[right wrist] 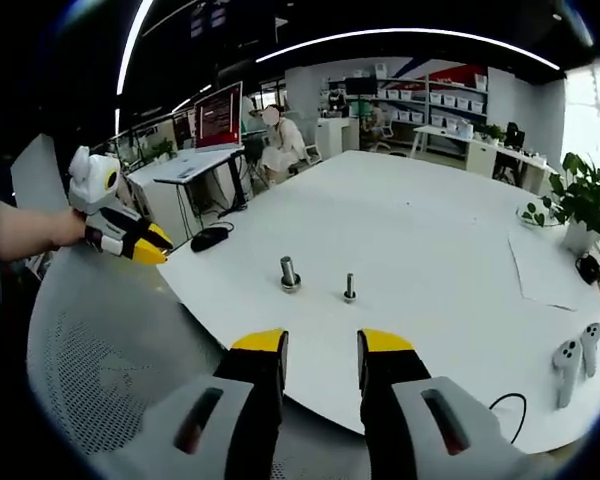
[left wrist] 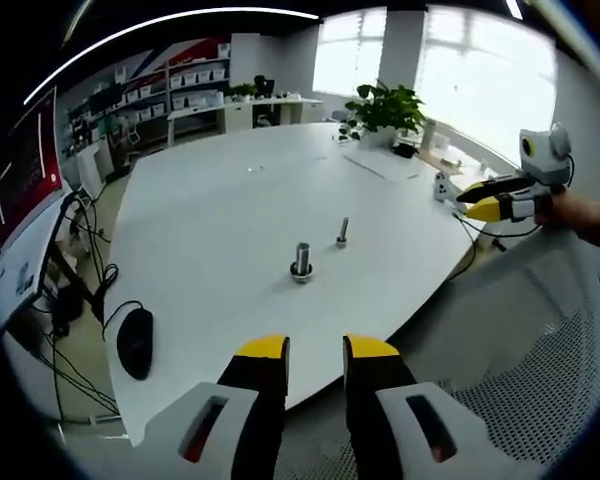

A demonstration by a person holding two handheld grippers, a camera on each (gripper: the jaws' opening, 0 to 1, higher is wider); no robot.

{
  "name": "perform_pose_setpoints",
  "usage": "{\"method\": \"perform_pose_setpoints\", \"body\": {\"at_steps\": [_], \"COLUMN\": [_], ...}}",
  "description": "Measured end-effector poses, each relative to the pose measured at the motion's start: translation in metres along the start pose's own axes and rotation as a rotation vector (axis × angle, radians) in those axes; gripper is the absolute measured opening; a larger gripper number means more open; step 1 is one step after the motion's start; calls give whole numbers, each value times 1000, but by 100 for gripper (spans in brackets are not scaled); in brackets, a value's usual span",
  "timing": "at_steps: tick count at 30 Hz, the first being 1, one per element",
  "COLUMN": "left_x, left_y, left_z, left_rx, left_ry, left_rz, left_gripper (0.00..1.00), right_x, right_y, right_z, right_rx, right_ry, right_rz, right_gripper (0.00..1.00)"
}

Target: Place the washer onto the threaded stud by aligning its center hole with the stud, sliding it down to the base, and recovering from edge contact or off-axis alignment until the washer reaches the visible bottom stop.

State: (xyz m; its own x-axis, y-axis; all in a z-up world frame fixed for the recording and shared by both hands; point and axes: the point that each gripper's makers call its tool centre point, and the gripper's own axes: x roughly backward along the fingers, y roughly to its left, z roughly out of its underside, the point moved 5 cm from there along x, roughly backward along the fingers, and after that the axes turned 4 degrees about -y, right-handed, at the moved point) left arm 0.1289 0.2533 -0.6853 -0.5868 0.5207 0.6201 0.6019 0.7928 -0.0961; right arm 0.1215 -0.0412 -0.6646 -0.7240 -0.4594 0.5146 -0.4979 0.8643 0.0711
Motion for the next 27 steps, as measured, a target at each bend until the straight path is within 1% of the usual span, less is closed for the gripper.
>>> {"method": "perform_pose_setpoints", "body": {"at_steps": [4, 6, 9, 12, 14, 18, 27], "left_x": [0, 0, -2, 0, 1, 2, 3], "left_y": [2, 5, 3, 2, 3, 3, 3], "left_z": [2, 3, 4, 3, 2, -2, -3], "left_rx": [-15, -4, -7, -37, -33, -28, -26], "left_ry": [6, 14, 23, 16, 6, -14, -23], "left_rz": [-14, -18, -3, -10, -15, -19, -21], "left_gripper": [19, 19, 19, 19, 19, 19, 19], "right_x": [-1, -2, -3, -2, -3, -3, -2], "right_y": [4, 5, 4, 4, 4, 3, 2], "right_z": [2, 2, 3, 2, 3, 4, 5], "right_rx": [16, 25, 24, 23, 35, 26, 24], "right_ry": [15, 23, 34, 26, 32, 43, 38], "right_rz": [-11, -19, -19, -10, -9, -10, -6], "right_gripper": [30, 30, 30, 30, 30, 30, 30]}}
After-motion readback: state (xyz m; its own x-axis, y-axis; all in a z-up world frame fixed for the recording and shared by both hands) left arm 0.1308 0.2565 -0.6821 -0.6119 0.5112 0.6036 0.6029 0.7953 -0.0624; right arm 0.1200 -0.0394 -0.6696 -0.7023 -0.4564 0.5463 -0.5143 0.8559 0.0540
